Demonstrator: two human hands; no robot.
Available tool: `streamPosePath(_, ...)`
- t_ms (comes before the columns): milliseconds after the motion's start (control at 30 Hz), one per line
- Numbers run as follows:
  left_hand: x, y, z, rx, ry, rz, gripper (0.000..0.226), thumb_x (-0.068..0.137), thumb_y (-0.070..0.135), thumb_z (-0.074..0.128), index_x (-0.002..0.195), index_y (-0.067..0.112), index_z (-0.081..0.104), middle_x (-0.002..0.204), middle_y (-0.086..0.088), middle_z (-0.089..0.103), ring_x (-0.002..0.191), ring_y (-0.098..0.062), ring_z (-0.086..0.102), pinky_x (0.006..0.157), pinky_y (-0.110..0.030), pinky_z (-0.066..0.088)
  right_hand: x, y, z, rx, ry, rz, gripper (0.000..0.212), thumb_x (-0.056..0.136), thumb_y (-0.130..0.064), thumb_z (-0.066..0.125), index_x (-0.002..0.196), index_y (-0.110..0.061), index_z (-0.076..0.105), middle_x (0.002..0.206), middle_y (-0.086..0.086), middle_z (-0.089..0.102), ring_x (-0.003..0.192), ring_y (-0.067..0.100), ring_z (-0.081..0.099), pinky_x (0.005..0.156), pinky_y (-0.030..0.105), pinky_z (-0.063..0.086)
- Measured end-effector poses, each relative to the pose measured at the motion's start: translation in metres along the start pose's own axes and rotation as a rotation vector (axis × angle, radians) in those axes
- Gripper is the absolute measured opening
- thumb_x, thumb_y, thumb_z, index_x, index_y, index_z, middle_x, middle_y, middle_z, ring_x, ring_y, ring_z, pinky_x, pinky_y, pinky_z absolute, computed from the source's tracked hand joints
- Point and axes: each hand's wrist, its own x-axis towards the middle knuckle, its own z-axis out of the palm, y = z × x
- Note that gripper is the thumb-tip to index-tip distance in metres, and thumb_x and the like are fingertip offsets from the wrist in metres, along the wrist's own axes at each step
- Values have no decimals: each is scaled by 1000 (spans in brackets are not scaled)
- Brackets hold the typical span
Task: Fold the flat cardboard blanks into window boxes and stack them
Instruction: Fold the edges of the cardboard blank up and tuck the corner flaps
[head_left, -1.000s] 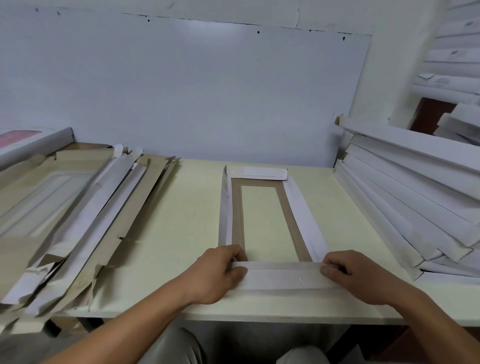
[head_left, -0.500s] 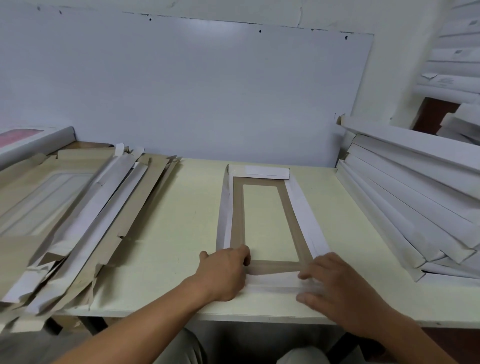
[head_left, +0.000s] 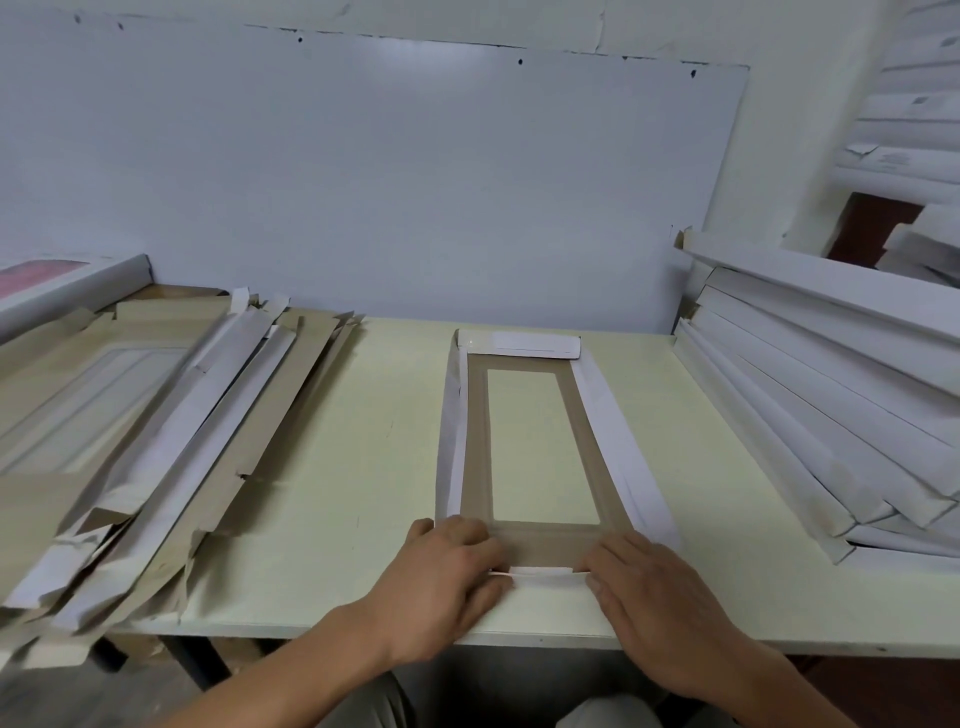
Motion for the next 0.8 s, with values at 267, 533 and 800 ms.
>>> streamPosePath(267,1,-2,-2,-82,18,67,24,99,35,47,80,25,37,82,5,45,77,-16,40,69,-30,35,5,-2,3,-102,126,-33,10,90,-33,54,80,-34,51,77,-19,51,65,2,49,57,15,35)
streamPosePath(533,1,-4,3,-38,28,48,27,97,31,46,76,25,31,80,10,36,72,-12,30,68,-25,25,8,-8,4,-154,115,4,19,80,-37,66,74,-32,49,71,-17,49,60,5,47,56,18,34)
streamPosePath(800,2,1,-2,-94,19,10,24,97,31,44,77,20,36,82,6,42,74,-12,32,69,-26,28,10,-5,-1,-233,103,-3,30,58,-28,79,72,-27,51,69,-12,50,61,12,50,55,26,42)
